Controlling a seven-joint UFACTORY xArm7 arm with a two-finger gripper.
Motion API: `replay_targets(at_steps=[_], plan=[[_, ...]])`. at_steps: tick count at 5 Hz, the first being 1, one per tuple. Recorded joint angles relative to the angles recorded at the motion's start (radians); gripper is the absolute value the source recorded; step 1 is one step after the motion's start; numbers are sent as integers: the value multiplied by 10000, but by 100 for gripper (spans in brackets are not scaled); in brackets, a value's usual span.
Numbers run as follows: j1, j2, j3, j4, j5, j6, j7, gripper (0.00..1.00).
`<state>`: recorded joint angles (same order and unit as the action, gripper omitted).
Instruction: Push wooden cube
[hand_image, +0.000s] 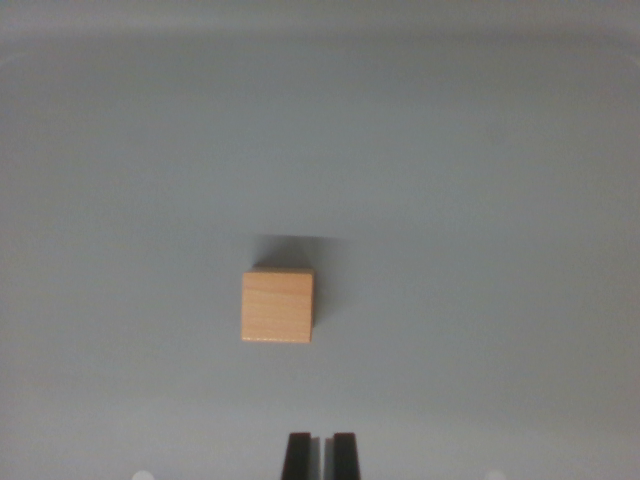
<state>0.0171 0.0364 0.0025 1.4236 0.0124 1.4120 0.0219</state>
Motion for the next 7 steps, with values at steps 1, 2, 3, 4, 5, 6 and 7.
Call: replay_targets(at_steps=[1, 2, 3, 4, 5, 6, 7], plan=[[28, 54, 19, -356, -29, -401, 81, 0], [57, 112, 39, -737, -60, -830, 168, 0], [57, 112, 39, -737, -60, -830, 168, 0], [88, 172, 59, -1127, -92, -1270, 257, 0], [88, 172, 59, -1127, -92, -1270, 257, 0], [88, 172, 59, -1127, -92, -1270, 257, 0], [118, 230, 80, -1512, -123, -1703, 345, 0]])
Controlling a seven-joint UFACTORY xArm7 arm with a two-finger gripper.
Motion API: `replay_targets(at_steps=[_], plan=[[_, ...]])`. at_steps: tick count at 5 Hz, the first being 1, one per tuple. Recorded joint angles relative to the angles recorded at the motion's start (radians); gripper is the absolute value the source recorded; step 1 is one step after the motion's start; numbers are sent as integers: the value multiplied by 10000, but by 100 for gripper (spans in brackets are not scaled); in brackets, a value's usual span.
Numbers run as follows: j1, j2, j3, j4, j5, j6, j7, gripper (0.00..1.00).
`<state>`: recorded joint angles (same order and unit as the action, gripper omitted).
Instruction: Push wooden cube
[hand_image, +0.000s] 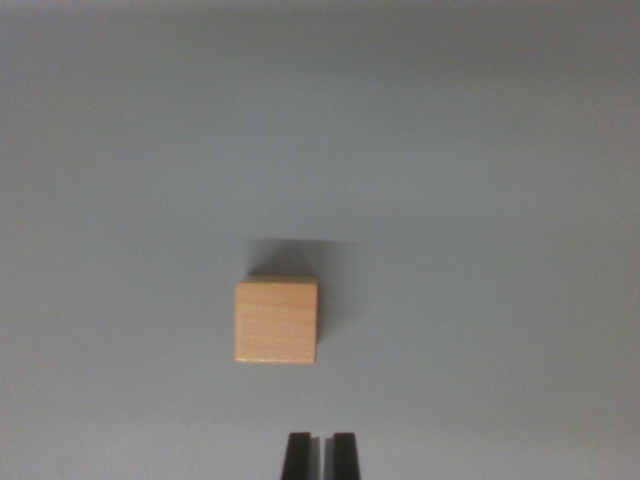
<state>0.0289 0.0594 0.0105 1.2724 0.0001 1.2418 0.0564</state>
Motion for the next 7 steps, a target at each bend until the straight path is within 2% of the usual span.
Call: replay_targets(at_steps=[1, 2, 3, 4, 5, 6, 7], plan=[[32, 63, 22, -414, -34, -467, 94, 0], [32, 63, 22, -414, -34, -467, 94, 0], [65, 127, 44, -834, -68, -939, 190, 0], [65, 127, 44, -834, -68, -939, 190, 0], [98, 191, 66, -1255, -102, -1413, 286, 0], [98, 191, 66, -1255, -102, -1413, 286, 0], [131, 255, 88, -1675, -136, -1887, 382, 0]])
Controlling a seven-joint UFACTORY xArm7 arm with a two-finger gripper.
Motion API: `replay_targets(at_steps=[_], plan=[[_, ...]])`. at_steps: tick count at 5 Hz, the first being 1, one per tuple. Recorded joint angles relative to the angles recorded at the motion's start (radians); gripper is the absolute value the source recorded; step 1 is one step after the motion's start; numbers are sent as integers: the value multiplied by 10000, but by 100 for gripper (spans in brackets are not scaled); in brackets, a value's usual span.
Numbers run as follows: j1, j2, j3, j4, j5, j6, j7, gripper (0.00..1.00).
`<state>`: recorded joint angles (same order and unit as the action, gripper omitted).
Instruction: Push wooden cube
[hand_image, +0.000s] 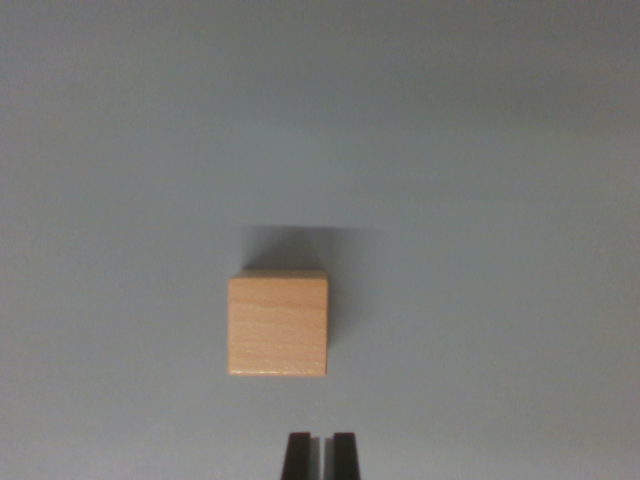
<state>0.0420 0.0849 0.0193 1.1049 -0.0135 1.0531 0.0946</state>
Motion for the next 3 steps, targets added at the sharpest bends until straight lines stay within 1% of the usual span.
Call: replay_targets(at_steps=[2, 3], plan=[[0, 0, 0, 0, 0, 0, 0, 0], [31, 61, 21, -402, -33, -453, 92, 0]])
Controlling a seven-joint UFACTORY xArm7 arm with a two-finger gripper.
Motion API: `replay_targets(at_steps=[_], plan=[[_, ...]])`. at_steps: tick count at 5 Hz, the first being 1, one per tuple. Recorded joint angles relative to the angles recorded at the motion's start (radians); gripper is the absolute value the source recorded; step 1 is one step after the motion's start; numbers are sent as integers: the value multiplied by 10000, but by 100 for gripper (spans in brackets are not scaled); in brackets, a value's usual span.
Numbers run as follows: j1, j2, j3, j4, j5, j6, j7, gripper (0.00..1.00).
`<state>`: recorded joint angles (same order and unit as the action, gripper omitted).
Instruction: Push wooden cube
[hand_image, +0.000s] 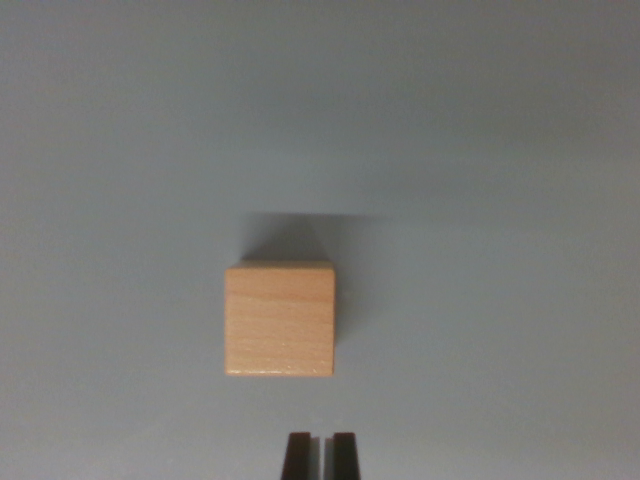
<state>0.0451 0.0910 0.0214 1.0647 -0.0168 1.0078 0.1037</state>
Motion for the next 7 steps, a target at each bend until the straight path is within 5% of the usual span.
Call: replay_targets(at_steps=[1, 2, 3, 6, 7], plan=[[0, 0, 0, 0, 0, 0, 0, 0], [32, 62, 22, -409, -33, -461, 93, 0], [32, 62, 22, -409, -33, -461, 93, 0], [92, 180, 62, -1184, -96, -1334, 270, 0], [92, 180, 62, -1184, -96, -1334, 270, 0]])
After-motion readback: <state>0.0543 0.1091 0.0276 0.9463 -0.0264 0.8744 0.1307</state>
